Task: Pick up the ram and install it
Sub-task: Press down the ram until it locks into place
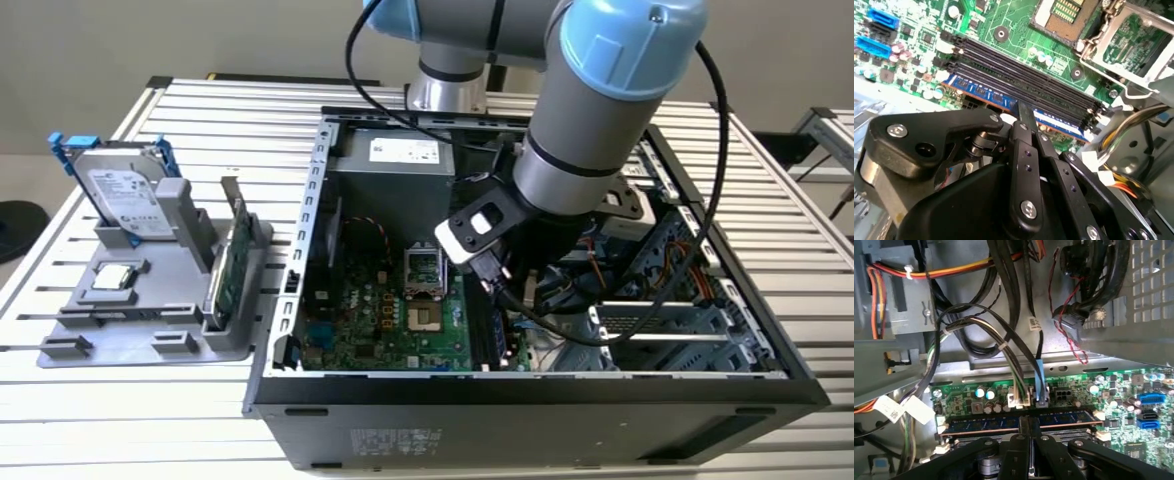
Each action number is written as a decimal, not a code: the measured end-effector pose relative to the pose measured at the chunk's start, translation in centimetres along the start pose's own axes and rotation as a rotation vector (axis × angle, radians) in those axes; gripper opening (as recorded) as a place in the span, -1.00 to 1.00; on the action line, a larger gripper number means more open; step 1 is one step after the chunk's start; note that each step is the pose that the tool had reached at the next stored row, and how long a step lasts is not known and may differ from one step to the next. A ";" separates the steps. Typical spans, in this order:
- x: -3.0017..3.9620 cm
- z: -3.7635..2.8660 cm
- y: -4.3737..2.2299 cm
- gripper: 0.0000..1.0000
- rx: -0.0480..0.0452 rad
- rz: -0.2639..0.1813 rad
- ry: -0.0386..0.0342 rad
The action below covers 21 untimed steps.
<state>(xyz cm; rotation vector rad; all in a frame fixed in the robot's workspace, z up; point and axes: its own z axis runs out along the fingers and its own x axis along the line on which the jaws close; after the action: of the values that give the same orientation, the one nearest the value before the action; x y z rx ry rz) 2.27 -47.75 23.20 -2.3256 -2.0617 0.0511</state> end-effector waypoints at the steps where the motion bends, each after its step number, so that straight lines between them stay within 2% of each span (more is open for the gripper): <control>1: 0.00 -0.45 -0.02 -1.00 0.0000 0.000 0.0001; 11: -0.02 -5.00 -0.24 -1.00 0.0000 0.000 -0.0001; 12: -0.02 -5.26 -0.25 -1.00 0.0000 0.000 -0.0003; 21: -0.02 -5.25 -0.25 -1.00 -0.0008 0.000 0.0000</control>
<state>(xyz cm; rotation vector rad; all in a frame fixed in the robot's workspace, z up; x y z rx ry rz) 2.27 -47.75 28.46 -2.3261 -2.0621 0.0502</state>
